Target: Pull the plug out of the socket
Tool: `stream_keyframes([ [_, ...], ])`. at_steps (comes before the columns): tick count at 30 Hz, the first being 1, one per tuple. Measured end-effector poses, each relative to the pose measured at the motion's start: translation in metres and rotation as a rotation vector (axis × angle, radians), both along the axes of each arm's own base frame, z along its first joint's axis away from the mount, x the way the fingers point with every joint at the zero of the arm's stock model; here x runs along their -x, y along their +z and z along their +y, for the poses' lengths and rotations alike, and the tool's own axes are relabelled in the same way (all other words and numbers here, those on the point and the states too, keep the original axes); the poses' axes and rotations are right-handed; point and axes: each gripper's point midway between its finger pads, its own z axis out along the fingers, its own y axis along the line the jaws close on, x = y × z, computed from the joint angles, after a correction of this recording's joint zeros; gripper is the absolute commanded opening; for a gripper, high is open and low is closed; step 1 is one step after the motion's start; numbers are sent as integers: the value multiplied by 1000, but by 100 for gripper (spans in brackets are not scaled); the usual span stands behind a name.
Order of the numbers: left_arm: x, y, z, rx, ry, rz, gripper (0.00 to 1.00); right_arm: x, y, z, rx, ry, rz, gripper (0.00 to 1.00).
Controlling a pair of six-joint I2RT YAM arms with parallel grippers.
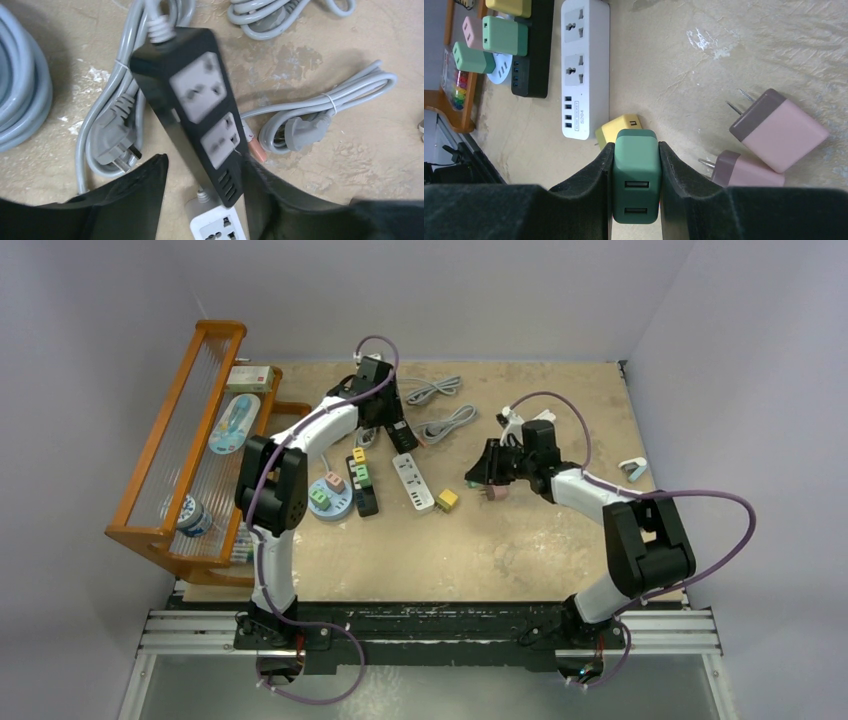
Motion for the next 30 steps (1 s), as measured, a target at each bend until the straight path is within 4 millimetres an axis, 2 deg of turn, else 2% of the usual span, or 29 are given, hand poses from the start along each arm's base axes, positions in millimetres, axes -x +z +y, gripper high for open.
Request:
stream_keyframes([
  [3, 2, 2, 5, -31, -3, 8, 80, 0, 2, 8, 29, 17, -15, 0],
  [4, 2, 3, 6, -41, -4, 10, 82, 1, 4, 14, 39, 30, -25, 0],
  [9, 2, 13, 13, -80, -6, 13, 85, 6, 16, 53, 68, 136, -89, 0],
  [15, -5, 39, 37, -161, 12, -6, 88, 23, 3, 89, 146, 270, -96, 0],
  [21, -2, 61, 81, -195, 69, -16, 89, 37, -21, 106, 223, 343, -55, 0],
  [26, 7, 93, 118, -182, 136, -66, 91, 46, -21, 116, 249, 383, -63, 0],
  [30, 8, 108, 129, -170, 161, -105, 91, 50, -22, 117, 262, 389, -62, 0],
])
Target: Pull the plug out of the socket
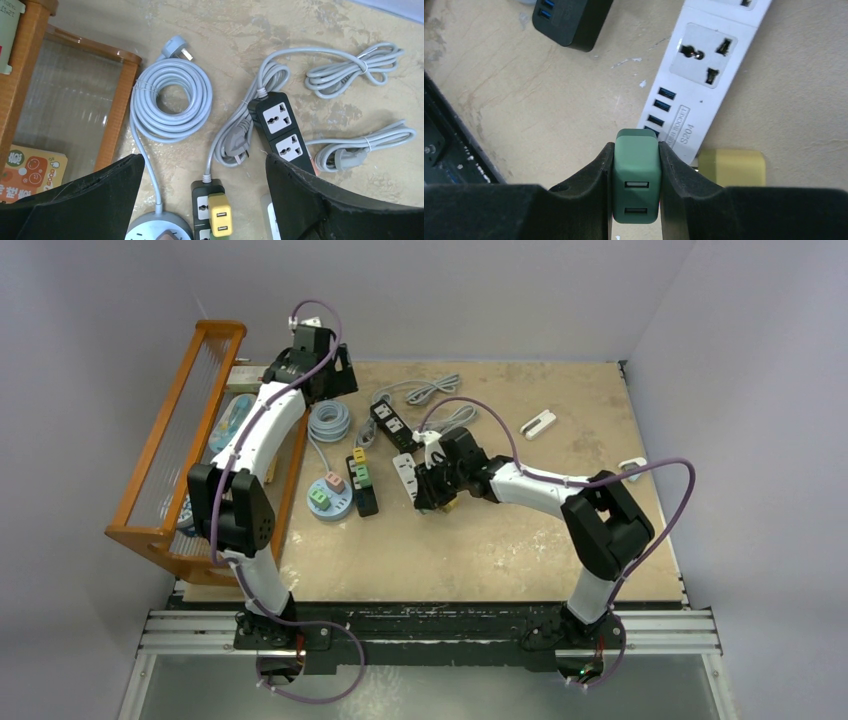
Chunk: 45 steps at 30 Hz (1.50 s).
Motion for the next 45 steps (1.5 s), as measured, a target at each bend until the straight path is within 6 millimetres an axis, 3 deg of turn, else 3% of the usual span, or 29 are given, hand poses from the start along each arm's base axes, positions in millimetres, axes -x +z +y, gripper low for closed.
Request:
stream_keyframes([
  [7, 4, -9, -2, -3, -9, 18, 92, 11, -3, -8, 30, -1, 28, 0],
  [16, 6, -11, -1, -4, -9, 21, 94, 43, -33, -35, 119, 6, 130, 0],
  [22, 7, -11, -1, -3, -9, 20, 94, 37, -32, -35, 134, -18, 123, 0],
  [33, 7, -10, -1, 2, -10, 10, 95, -23, -31, -17, 133, -120, 78, 0],
  [39, 11, -8, 5, 4, -1, 8, 96, -84, -28, -26, 118, -211, 28, 0],
  [45, 12, -5, 8, 9, 3, -2, 96, -145, -24, -19, 89, -253, -33, 0],
])
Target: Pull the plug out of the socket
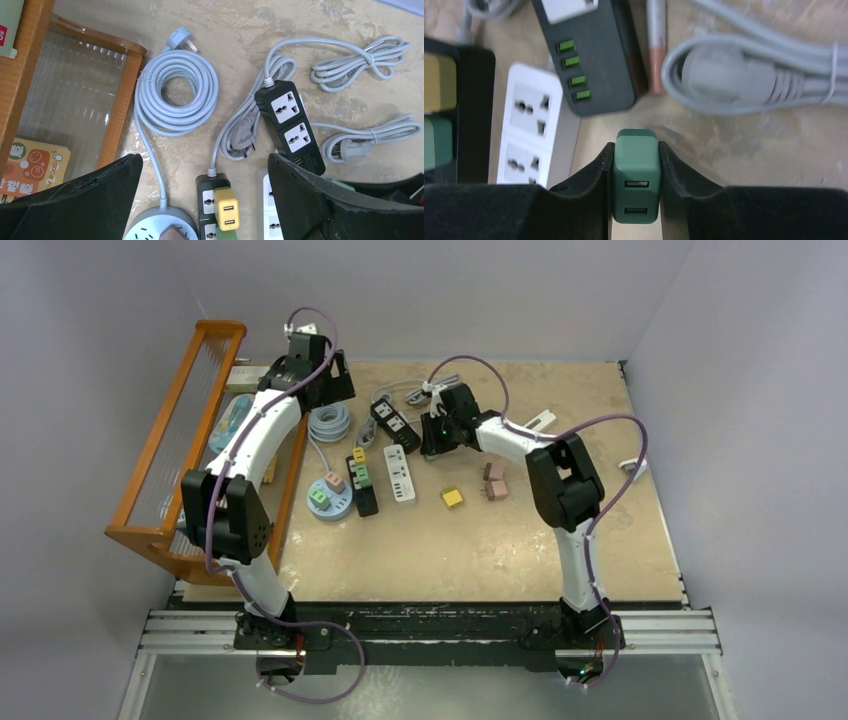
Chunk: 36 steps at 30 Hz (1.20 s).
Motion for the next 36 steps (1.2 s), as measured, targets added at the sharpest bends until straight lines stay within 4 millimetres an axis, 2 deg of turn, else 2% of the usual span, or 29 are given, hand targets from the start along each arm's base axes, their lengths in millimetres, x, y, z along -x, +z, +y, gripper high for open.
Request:
stream_keyframes([
  [6, 0, -2, 0, 3, -1, 1, 97, -35, 3, 8, -17, -3, -46, 0],
  [12, -2, -1, 6, 8, 8, -3, 97, -43, 13, 2, -40, 21, -65, 0],
  [14, -2, -2, 7, 9, 10, -3, 97, -37, 21, 0, -65, 35, -69, 0],
  [21, 0, 0, 8, 24, 4, -5, 97, 9, 69, -14, -210, 90, -103, 0],
  [23, 0, 1, 8, 29, 0, -9, 98, 16, 76, -17, -247, 101, -111, 0],
  [26, 1, 5, 7, 36, -5, -21, 98, 22, 71, -30, -279, 92, -96, 0],
  [31, 1, 10, 6, 45, -11, -38, 98, 29, 46, -53, -281, 43, -30, 0],
  [36, 1, 10, 5, 49, -16, -38, 98, 35, 39, -53, -299, 45, -16, 0],
])
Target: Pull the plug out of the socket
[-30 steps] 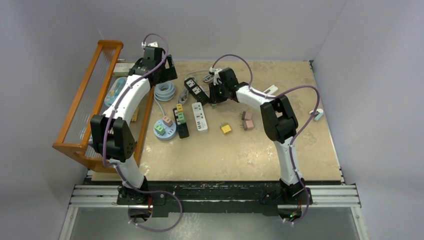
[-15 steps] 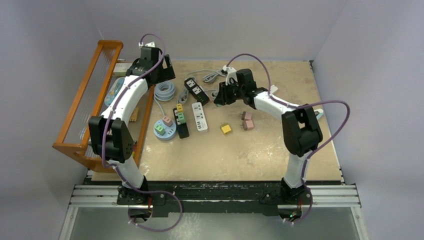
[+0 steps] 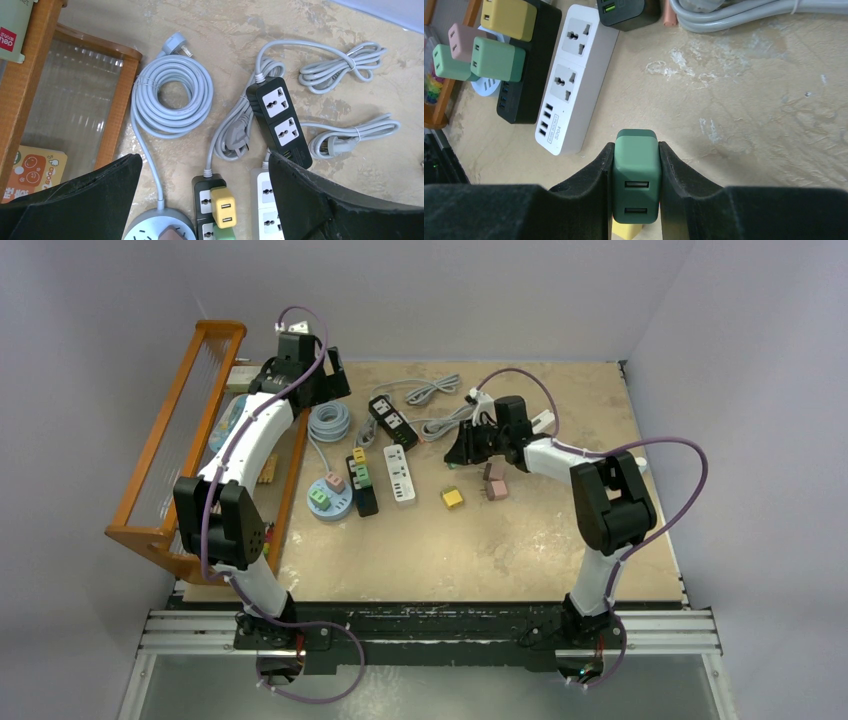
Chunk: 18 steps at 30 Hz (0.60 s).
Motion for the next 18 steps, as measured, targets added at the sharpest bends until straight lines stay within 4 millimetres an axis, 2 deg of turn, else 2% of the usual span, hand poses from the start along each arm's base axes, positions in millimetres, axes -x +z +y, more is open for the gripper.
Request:
stream_keyframes([
  [9, 0, 0, -2, 6, -8, 2, 98, 8, -13, 4, -25, 9, 22, 0],
  [18, -1, 0, -2, 7, -8, -3, 99, 24, -35, -9, -19, -28, 83, 0],
])
